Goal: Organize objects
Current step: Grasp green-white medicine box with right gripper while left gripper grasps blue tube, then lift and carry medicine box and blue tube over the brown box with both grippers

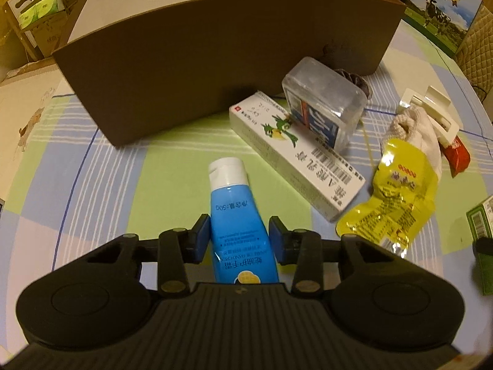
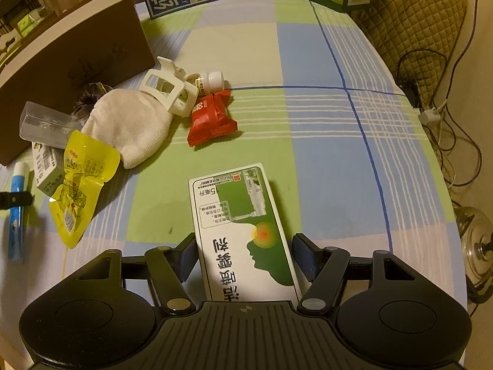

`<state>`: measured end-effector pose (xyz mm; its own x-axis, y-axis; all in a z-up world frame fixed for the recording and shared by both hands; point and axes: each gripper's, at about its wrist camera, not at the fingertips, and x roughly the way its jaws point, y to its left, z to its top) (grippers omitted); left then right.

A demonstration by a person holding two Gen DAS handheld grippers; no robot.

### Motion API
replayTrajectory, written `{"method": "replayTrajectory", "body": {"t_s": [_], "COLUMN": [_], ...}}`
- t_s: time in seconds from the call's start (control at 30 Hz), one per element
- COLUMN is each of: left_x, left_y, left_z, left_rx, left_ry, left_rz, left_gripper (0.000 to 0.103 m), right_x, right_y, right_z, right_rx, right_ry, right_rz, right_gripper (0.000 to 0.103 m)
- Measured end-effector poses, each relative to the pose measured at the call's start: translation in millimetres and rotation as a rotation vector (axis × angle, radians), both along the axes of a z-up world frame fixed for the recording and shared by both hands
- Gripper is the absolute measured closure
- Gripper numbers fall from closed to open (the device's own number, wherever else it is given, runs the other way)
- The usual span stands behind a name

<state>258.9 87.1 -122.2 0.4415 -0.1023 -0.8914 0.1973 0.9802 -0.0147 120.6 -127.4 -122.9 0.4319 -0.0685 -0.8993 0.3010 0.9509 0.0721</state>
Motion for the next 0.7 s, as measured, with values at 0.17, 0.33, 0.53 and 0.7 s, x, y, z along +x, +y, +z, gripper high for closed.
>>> {"method": "replayTrajectory", "body": {"t_s": [0.17, 0.33, 0.53, 0.7], "left_x": [-28.6, -36.5, -29.1, -14.0], "left_y": [18.1, 29.1, 27.3, 23.0], "left_z": [-6.7, 7.8, 36.8, 70.2], "left_rx": [-0.028, -0.049, -0.117, -0.155], "left_ry": [0.019, 0.006, -0.039, -0.089], "left_rz": [0.001, -0.017, -0.119, -0.124], "left_gripper": [0.068, 0.068, 0.068, 0.068], "right_x": [1.9, 0.8, 5.8, 21.5], "right_y": [6.2, 11.0, 17.9, 27.5], "right_z": [-0.7, 1.9, 21.2, 44.0], "right_rx": [-0.04, -0.042, -0.007, 0.031], "right_ry": [-0.001, -0.006, -0.047, -0.096], "right_rz": [0.041, 0.085, 0.121, 0.153], "right_gripper": [0.049, 0.051, 0.051, 0.051]}}
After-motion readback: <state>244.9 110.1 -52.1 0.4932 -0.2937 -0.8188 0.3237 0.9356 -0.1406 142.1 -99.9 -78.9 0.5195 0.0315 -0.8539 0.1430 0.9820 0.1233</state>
